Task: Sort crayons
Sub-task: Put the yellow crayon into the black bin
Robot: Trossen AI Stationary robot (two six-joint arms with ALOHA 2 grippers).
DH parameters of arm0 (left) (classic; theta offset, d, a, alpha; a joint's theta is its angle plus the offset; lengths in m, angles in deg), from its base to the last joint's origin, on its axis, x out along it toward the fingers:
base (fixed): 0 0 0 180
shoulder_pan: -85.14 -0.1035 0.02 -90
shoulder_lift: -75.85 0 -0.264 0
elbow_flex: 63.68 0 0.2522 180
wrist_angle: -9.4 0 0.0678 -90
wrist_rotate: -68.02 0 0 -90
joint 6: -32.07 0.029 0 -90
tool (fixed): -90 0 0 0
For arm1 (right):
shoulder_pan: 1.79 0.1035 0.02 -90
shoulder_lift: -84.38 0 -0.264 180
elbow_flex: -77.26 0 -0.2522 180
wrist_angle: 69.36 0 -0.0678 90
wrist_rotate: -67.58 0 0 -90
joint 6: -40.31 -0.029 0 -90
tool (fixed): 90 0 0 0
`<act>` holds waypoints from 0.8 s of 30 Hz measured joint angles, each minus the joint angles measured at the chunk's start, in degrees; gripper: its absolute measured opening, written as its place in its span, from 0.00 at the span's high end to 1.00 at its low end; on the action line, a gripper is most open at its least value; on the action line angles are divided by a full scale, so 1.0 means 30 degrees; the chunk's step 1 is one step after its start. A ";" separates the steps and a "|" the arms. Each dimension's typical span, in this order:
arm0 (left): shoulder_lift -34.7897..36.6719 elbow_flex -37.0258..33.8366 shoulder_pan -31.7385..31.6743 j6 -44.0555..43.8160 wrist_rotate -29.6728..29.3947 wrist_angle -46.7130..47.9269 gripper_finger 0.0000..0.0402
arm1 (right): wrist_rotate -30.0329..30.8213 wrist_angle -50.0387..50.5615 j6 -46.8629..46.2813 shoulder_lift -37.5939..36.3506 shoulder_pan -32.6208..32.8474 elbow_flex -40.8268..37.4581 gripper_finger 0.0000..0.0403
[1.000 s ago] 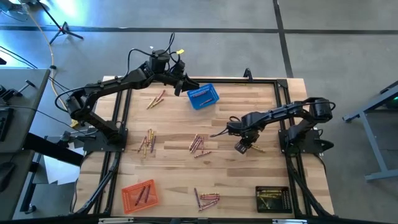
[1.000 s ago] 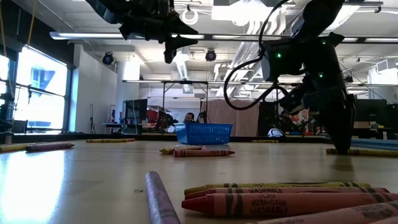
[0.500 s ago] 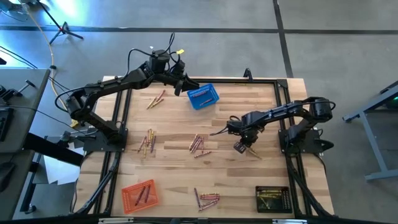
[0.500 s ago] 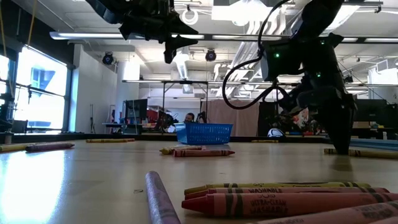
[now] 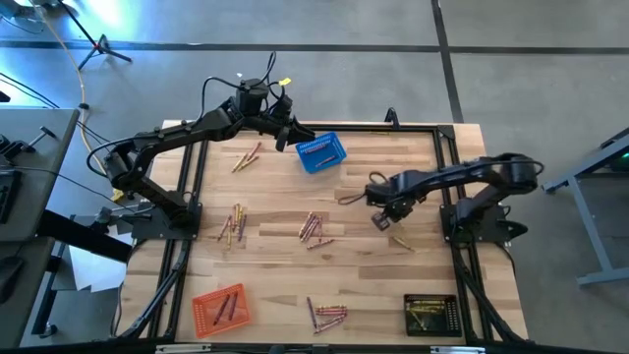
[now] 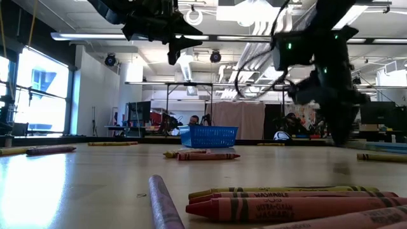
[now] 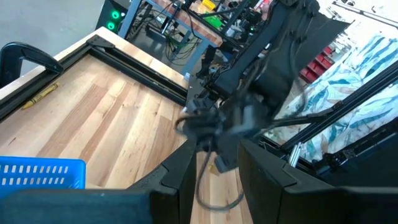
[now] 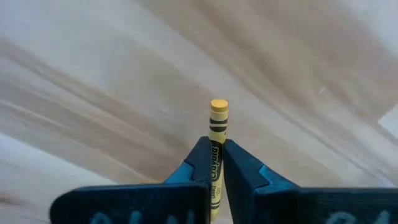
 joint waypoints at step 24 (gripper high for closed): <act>-0.0007 0.0000 -0.0011 0.2146 0.0000 0.1981 0.74 | -0.2092 -0.2652 -1.6189 -0.5174 1.4038 0.3763 0.97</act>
